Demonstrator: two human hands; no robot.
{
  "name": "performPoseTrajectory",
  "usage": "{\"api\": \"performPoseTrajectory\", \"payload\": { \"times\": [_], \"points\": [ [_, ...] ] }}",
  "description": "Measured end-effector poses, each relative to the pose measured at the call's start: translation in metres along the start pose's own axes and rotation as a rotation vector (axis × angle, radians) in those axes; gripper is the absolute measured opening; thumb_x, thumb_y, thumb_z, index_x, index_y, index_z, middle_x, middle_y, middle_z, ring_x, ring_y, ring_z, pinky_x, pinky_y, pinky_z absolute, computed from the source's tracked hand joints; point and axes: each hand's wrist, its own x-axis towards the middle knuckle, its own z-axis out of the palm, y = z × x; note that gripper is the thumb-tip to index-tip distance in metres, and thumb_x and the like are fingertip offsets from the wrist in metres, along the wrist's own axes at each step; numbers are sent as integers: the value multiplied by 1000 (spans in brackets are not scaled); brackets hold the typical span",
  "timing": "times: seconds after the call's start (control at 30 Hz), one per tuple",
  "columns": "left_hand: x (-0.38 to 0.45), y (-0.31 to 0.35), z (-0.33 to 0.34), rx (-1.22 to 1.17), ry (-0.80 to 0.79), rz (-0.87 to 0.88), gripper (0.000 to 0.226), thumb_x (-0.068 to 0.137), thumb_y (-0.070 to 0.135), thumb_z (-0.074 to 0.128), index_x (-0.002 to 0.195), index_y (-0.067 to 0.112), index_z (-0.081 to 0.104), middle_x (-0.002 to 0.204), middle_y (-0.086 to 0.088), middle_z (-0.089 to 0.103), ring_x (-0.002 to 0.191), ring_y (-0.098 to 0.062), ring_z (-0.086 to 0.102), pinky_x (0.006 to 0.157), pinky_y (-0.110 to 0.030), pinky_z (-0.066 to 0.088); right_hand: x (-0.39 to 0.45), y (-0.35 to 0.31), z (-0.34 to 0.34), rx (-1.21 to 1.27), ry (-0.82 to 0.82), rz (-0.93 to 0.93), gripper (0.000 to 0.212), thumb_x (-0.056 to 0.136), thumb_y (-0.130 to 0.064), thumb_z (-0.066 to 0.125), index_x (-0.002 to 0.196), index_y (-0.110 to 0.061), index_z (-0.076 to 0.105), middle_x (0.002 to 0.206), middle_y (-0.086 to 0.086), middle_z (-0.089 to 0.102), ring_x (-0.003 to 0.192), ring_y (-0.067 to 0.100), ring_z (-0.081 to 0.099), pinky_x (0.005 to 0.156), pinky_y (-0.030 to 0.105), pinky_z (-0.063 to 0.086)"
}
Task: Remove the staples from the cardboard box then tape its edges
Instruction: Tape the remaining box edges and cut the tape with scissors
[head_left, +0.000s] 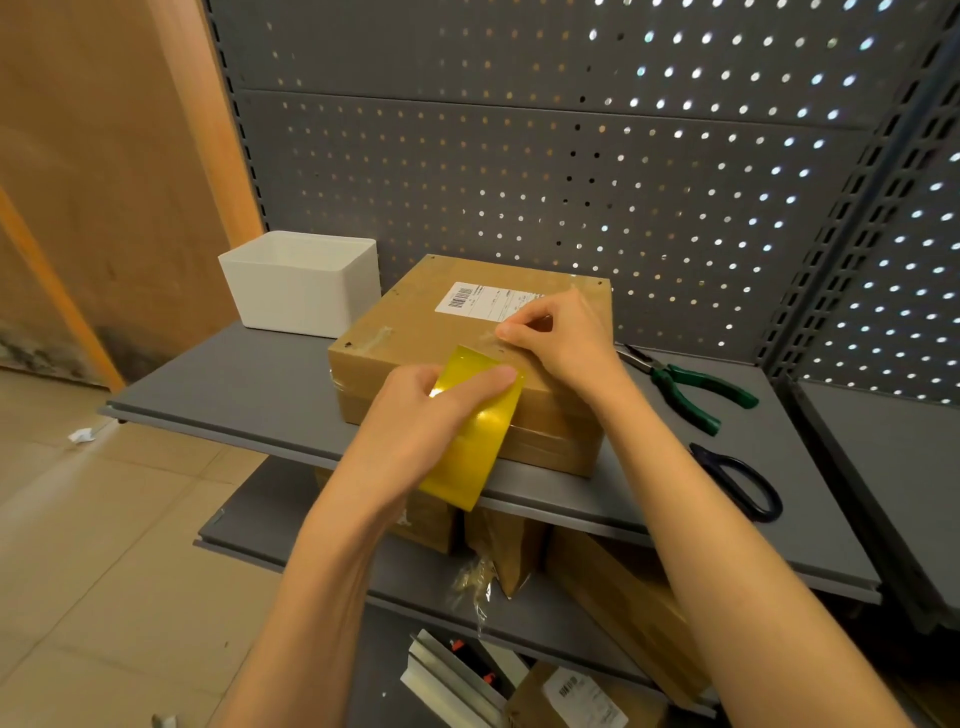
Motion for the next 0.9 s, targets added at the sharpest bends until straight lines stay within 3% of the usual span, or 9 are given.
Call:
{"api": "performPoseTrajectory", "payload": {
  "times": [0.1,0.23,0.37,0.43,0.53,0.6,0.7,0.8,0.9],
  "points": [
    [3,-4,2,9,46,-14,27,74,48,67,76,21,65,71,5,66,70,-12,60,62,-25,42,0,-1,1,-18,10,8,14,83,-22,68,88,-11,75,89,2,71,85,11,59,63,17,37],
    [5,-7,3,9,72,-20,28,73,50,68,71,22,65,62,8,65,60,-4,60,52,-18,44,-1,-3,2,-38,13,-6,12,84,-21,68,87,-11,74,83,-3,66,81,10,56,59,5,36],
    [4,-9,4,-20,48,-35,36,71,51,68,72,15,68,65,3,66,55,-4,59,53,-19,46,0,-2,2,-79,-1,27,22,81,-24,71,100,-14,67,94,2,55,91,14,50,68,23,34],
    [3,-9,4,-22,43,-47,42,71,52,67,79,11,69,71,-2,67,60,-8,60,61,-24,46,3,-2,1,-12,11,95,33,77,-23,74,105,-16,59,89,-3,47,88,12,44,61,22,32],
    [2,-8,4,-29,28,-51,36,72,51,67,76,16,67,69,-1,65,61,-9,59,62,-25,45,5,-5,2,94,21,152,23,74,-15,76,94,-17,64,81,-2,56,76,8,49,59,16,35],
    [2,-8,4,-32,25,-40,35,72,51,67,75,16,67,68,0,64,58,-7,59,60,-23,46,0,-7,2,141,69,109,13,79,-11,71,91,-14,69,86,2,64,73,5,53,64,16,40],
    [1,-6,5,-66,9,-43,35,72,47,68,77,12,67,64,2,66,52,-5,62,47,-16,48,-12,-8,-6,54,187,-60,13,86,-14,62,94,-16,72,98,-3,70,91,8,59,80,20,43],
    [-1,-4,6,-145,-14,-63,27,73,41,70,73,15,65,57,2,66,48,-11,65,41,-16,45,-24,-11,-11,-32,-93,-236,20,93,-21,54,99,-14,72,106,0,70,100,10,60,88,24,44],
    [-2,-4,6,-167,-22,-60,25,73,40,71,72,16,65,56,-1,65,49,-17,67,42,-19,48,-30,-6,-10,-218,-362,-278,37,100,-27,37,128,-10,56,138,3,51,129,14,43,105,25,30]
  ]
}}
